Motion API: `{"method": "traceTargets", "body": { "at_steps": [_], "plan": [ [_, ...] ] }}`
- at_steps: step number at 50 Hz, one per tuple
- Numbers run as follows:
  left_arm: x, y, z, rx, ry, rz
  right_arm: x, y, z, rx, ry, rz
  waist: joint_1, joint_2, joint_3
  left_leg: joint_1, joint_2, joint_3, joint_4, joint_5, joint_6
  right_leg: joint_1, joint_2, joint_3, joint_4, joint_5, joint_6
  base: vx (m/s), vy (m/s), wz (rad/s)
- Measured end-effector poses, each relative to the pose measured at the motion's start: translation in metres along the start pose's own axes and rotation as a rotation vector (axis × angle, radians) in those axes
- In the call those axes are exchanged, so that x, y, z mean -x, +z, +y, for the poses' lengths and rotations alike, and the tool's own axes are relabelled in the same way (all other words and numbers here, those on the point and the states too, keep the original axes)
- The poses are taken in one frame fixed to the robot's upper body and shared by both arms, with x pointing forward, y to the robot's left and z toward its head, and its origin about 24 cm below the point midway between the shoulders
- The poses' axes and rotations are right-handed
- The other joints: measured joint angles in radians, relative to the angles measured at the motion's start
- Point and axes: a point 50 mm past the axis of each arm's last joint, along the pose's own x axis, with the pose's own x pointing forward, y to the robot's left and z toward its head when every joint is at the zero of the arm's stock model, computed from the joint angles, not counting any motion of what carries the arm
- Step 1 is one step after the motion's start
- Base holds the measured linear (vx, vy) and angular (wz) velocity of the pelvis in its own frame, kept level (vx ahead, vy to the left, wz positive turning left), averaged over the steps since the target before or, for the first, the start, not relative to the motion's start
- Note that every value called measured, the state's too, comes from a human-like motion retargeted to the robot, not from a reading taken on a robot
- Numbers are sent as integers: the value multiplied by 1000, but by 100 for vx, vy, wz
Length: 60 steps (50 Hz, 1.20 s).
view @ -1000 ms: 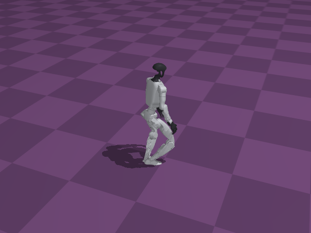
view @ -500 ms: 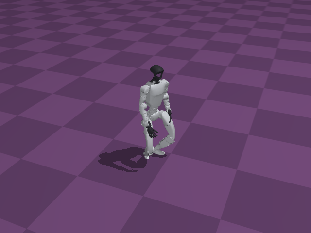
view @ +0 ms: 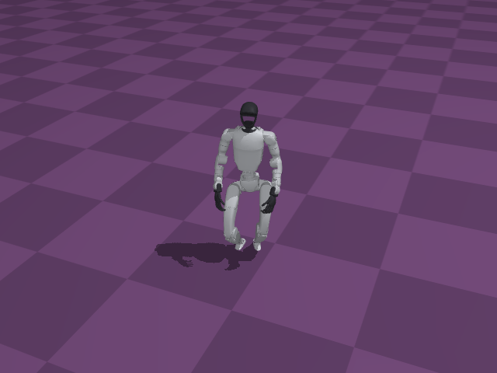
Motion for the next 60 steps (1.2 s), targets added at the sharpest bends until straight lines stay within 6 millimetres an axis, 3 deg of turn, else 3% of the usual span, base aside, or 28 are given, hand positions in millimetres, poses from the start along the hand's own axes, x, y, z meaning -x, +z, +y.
{"method": "traceTargets", "body": {
  "at_steps": [10,21,29,33,35,38,40,42,45,48,52,56,58,60],
  "plan": [
    [1,-2,-9,24,-30,-2,-6,18,6,47,27,-56,23,20,-27,-40,69,39,38,-7,9,-4,61,-12,-99,11,25,-1,-4,-73],
    [11,-29,-35,105,-73,89,-4,13,6,120,22,-50,80,72,-41,-125,151,8,176,-28,17,-9,167,3,-167,29,23,2,-2,-61],
    [21,-46,-55,171,-87,143,0,8,-2,180,-2,-48,97,97,-36,-150,125,-44,228,-51,27,-3,201,47,-152,-1,9,10,2,-51],
    [19,-42,-49,181,-50,132,0,17,-6,175,-24,-96,67,88,-32,-126,84,-32,217,-64,46,-16,174,80,-85,-38,5,14,4,-27],
    [17,-38,-47,188,-33,116,1,22,-7,158,-38,-129,40,79,-25,-106,59,-18,212,-70,53,-31,147,96,-14,-59,5,16,2,-17],
    [11,-24,-39,189,0,56,5,29,-9,115,-57,-185,-14,59,-7,-67,21,11,211,-89,60,-72,15,51,180,-63,-19,21,-1,-32],
    [6,-7,-27,183,36,-15,8,31,-9,75,-71,-219,-55,53,3,-49,2,21,211,-100,63,-128,-63,36,321,-43,-43,27,-2,-28],
    [0,19,-12,176,84,-121,12,30,-10,26,-85,-244,-104,53,8,-38,-21,14,204,-104,60,-203,-79,69,425,2,-30,34,-4,3],
    [-2,68,14,178,156,-328,21,19,-13,-37,-109,-249,-152,86,5,-34,-9,-19,195,-84,31,-306,-41,97,482,53,-21,44,-8,-18],
    [7,115,31,202,198,-552,33,-2,-14,-88,-128,-210,-154,157,2,-22,21,-115,205,-38,-31,-347,69,84,407,99,-24,54,-13,-76],
    [25,153,40,251,200,-775,49,-28,-12,-138,-154,-157,-124,238,-4,-4,86,-214,257,70,-121,-302,222,62,211,172,-23,61,-14,-83],
    [33,152,34,304,177,-816,58,-32,-11,-190,-195,-170,-60,264,-3,-45,184,-231,487,189,-142,-204,304,38,112,138,-66,58,-12,-56],
    [31,134,31,357,205,-749,55,-20,-17,-193,-232,-218,-16,254,5,-97,229,-227,669,198,-117,-168,319,24,148,24,-124,60,-11,-58],
    [28,99,26,434,267,-609,49,4,-31,-170,-290,-297,36,240,28,-173,276,-224,852,169,-71,-128,328,11,193,-110,-183,65,-10,-61]
  ]
}}
